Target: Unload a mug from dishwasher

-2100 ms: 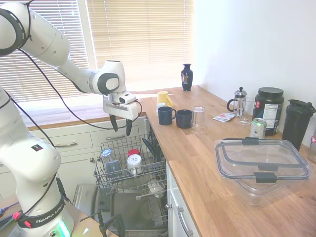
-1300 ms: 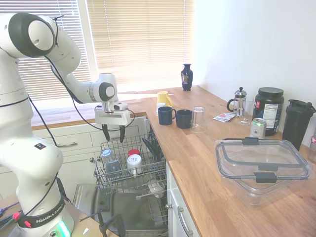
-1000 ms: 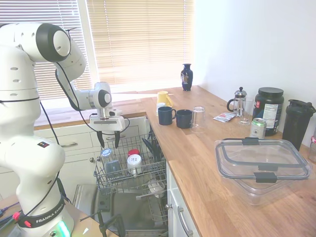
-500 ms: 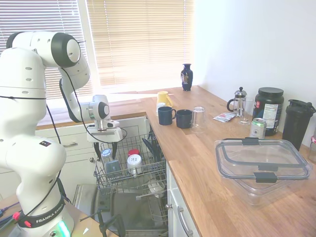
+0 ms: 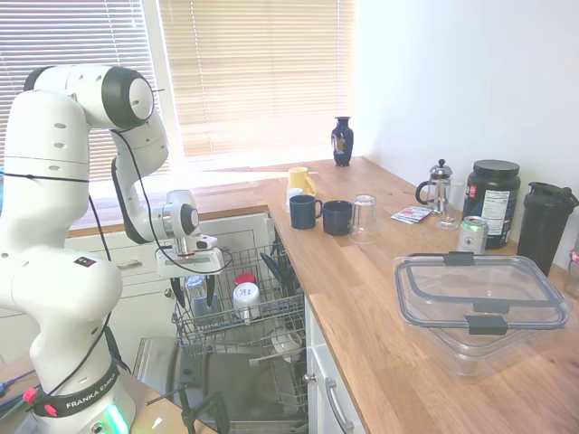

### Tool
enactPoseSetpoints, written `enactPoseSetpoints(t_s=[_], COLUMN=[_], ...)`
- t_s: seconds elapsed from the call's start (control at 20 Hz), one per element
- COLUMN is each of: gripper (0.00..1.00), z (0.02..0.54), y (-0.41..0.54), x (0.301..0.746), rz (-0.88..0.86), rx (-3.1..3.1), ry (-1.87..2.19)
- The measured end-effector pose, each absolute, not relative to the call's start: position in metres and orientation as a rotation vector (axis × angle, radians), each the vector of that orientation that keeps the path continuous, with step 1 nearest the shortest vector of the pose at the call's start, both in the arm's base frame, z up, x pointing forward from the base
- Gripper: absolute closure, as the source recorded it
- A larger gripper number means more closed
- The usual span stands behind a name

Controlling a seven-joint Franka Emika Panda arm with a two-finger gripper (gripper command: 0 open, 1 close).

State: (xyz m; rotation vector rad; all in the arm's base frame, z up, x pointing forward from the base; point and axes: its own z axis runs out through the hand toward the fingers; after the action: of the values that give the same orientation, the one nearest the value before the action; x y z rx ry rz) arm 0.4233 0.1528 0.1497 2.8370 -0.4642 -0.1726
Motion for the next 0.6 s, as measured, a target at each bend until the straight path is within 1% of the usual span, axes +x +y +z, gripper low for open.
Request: enactPoseSetpoints(t_s=[0.6], gripper=[0.00], z=[0.126], y=[0.167], x=[0.446], rz=[-0.210], rx=[2.826], ry=[-0.337])
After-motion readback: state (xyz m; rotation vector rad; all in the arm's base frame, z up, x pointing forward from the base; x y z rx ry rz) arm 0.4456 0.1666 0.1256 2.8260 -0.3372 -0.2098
